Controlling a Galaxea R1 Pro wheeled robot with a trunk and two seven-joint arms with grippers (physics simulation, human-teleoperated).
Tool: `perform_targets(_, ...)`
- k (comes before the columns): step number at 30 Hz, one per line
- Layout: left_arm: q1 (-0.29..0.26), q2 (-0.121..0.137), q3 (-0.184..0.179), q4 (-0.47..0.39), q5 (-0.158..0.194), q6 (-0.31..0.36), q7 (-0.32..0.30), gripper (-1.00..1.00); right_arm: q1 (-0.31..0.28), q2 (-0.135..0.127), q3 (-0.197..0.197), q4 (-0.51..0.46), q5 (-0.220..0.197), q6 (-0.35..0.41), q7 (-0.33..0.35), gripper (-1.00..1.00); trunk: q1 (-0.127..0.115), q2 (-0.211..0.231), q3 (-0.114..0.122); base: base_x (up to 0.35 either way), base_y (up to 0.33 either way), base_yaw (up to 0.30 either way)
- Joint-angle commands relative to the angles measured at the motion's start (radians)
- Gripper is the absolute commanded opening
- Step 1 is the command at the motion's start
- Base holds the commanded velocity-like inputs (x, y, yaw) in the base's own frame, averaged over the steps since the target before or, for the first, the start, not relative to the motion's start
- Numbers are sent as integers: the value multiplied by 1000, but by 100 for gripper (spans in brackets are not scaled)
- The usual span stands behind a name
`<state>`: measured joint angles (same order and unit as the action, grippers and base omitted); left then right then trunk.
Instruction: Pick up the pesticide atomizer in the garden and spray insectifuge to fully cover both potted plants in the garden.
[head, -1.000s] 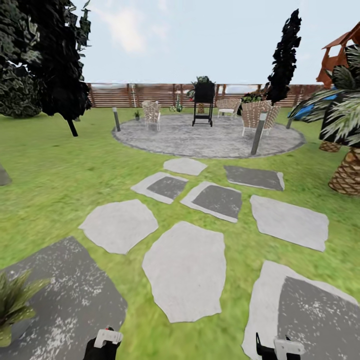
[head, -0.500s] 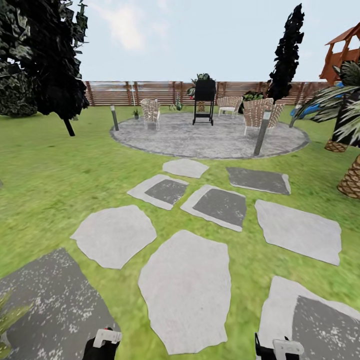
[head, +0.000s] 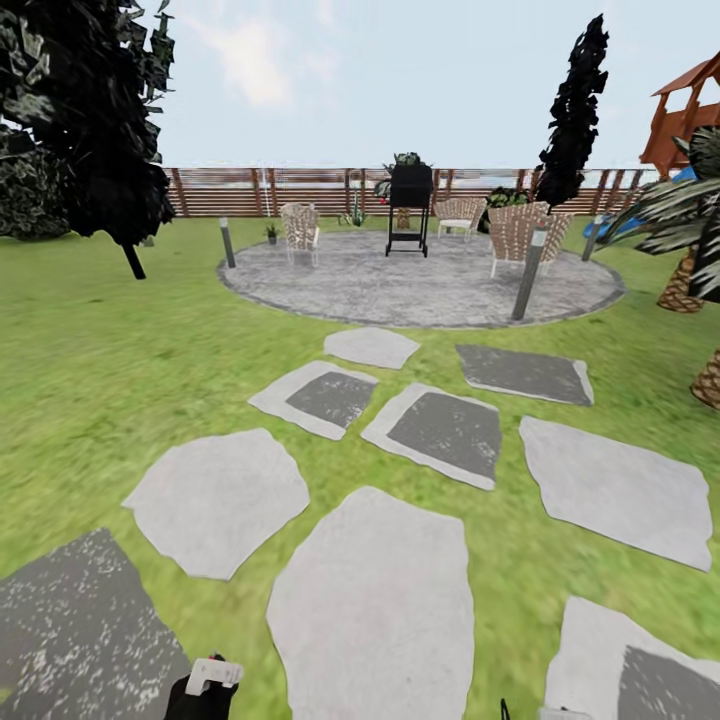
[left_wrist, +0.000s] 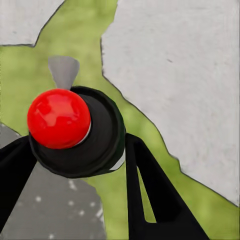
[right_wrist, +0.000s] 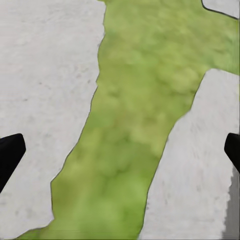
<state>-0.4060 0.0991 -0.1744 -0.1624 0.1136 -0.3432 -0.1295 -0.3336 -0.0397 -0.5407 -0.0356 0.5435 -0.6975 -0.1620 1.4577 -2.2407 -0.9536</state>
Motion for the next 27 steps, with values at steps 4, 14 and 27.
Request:
perform_targets(4, -1, 1, -7, 1, 11, -3, -4, -100, -1, 3, -5, 11, 10, -1, -8, 100, 0, 0, -1, 340, 0, 0)
perform_targets(14, -1, 1, -7, 1, 11, -3, -4, -100, -1, 3, -5, 11, 10, -1, -8, 100, 0, 0, -1, 340, 0, 0)
perform_targets(27, -1, 1, -6, 1, 12, -2, 1, -100, -2, 10, -6, -40, 8, -4, -12, 100, 0, 0, -1, 340, 0, 0)
